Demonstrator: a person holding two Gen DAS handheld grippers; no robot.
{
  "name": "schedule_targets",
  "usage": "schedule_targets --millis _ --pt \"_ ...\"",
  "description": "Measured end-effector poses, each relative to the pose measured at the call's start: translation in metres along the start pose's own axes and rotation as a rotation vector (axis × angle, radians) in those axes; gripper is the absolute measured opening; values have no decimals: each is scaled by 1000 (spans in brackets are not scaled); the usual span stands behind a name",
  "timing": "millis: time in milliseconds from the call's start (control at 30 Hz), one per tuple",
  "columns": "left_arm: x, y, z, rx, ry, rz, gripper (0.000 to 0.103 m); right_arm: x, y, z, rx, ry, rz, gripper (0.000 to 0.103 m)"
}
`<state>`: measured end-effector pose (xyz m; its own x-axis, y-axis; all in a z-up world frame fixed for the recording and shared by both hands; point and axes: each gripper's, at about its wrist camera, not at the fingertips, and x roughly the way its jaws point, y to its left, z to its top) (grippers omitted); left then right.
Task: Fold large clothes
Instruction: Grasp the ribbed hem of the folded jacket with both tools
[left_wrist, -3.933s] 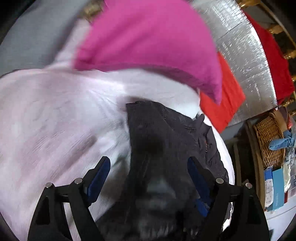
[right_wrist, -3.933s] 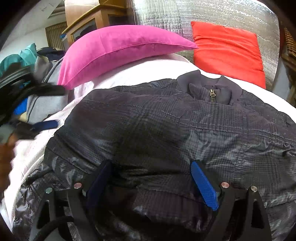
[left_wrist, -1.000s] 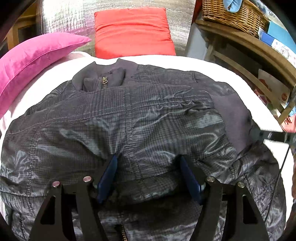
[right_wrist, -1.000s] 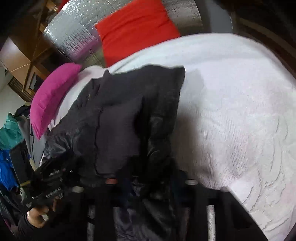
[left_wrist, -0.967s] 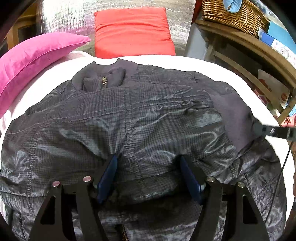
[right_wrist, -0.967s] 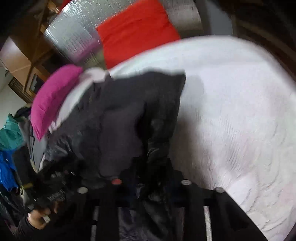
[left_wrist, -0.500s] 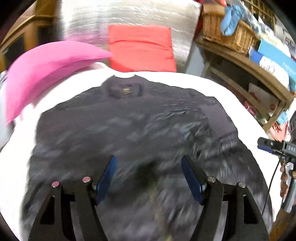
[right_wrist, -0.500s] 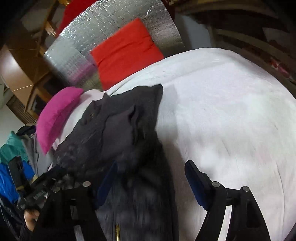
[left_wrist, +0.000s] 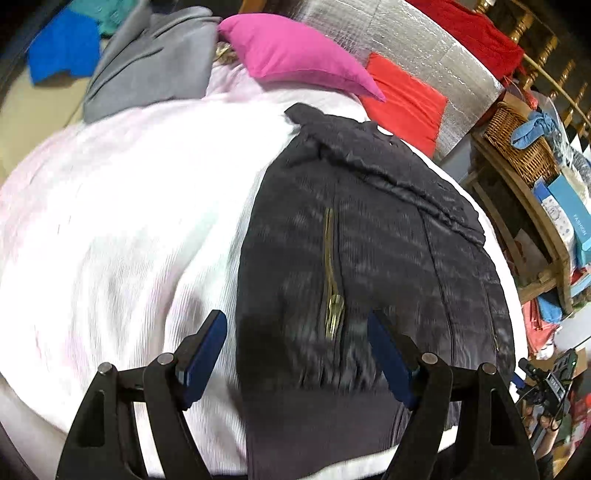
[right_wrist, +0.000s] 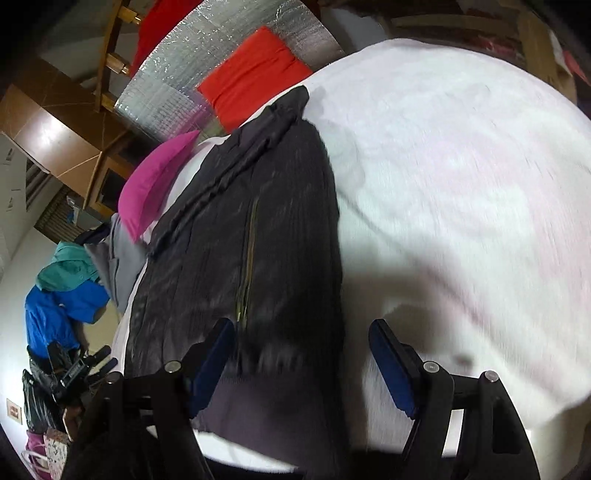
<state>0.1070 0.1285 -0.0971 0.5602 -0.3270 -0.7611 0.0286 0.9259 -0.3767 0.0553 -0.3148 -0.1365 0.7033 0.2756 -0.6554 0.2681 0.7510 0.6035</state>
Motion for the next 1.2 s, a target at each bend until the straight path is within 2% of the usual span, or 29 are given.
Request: schedule_targets --millis 233,300,500,667,700,733,767,833,900,1033,1067,1100,1133,1200 --pt "13 13 -17 -51 45 27 79 -9 6 -16 0 -2 -3 78" --pt "17 17 -22 -81 57 2 79 -7 11 -15 -10 -3 -5 78" --pt "24 13 -30 -45 71 15 79 6 20 -18 -23 26 -9 78" --pt "20 12 -32 -42 60 -8 78 14 23 -21 -34 44 -21 78" --pt "18 12 -32 -42 55 -9 78 14 23 -21 -36 45 -22 76" --pt "19 10 -30 -41 53 -9 77 14 23 -20 -37 47 -26 69" --pt "18 11 -31 -42 52 -11 71 14 22 -20 -40 53 -42 64" --pt "17 11 -32 -49 56 -14 58 14 20 -19 -43 59 -77 40" --pt "17 12 -32 -50 53 -4 57 12 16 -18 -37 61 -75 36" --pt "15 13 -33 -48 56 3 63 7 15 -18 -27 38 -64 38" --pt "16 12 -33 -47 56 3 65 7 16 -17 -31 36 -60 43" --pt "17 11 -33 -43 59 3 66 8 16 -17 -35 36 -56 57" --pt "18 10 -33 -40 63 4 67 10 16 -16 -38 37 -55 64" --pt "23 7 -34 -22 73 18 67 16 17 -17 -39 50 -55 62"
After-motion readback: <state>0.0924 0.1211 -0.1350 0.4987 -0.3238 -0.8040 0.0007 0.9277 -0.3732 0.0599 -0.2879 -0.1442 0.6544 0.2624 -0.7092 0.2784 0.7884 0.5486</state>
